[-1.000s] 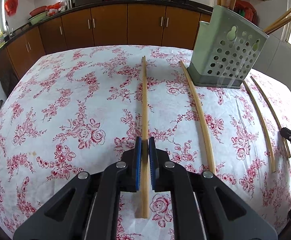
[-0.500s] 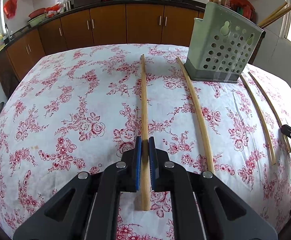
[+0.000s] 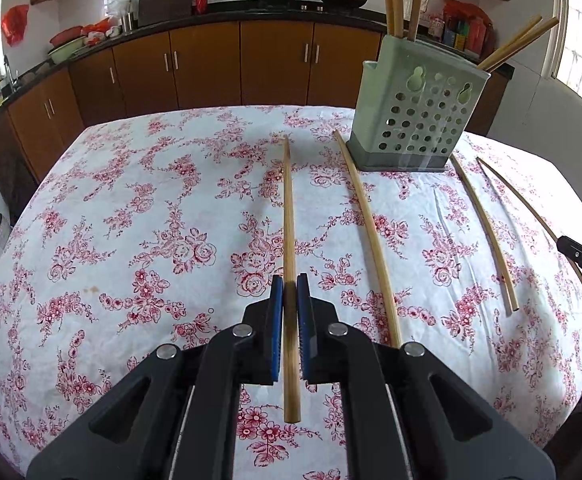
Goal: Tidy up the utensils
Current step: 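Lift both chopsticks upright and carry them above the green holder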
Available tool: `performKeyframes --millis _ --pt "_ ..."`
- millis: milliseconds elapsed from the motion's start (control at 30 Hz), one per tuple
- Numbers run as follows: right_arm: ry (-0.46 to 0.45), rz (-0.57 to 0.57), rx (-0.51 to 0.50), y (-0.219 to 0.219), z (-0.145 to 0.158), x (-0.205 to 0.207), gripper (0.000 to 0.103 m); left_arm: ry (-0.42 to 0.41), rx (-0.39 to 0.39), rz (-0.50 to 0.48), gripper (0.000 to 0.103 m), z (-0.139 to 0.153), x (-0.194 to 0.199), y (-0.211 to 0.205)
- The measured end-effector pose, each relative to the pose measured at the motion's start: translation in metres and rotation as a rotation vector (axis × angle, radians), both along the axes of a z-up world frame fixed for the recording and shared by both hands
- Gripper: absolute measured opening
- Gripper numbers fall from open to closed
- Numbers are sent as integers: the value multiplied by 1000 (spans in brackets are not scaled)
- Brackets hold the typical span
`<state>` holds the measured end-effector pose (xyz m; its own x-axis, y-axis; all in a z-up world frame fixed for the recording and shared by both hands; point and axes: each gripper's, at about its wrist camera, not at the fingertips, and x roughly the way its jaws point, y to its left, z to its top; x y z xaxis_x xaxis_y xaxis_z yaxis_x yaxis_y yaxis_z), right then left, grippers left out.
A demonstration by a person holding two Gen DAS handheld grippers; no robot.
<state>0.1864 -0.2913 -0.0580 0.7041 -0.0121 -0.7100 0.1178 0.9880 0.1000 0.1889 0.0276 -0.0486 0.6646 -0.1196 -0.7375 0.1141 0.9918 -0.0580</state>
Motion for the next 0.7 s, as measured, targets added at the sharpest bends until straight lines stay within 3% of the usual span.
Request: performKeyframes --millis 700 --pt "-194 -35 22 -17 64 -10 8 -174 -78 39 7 64 -8 15"
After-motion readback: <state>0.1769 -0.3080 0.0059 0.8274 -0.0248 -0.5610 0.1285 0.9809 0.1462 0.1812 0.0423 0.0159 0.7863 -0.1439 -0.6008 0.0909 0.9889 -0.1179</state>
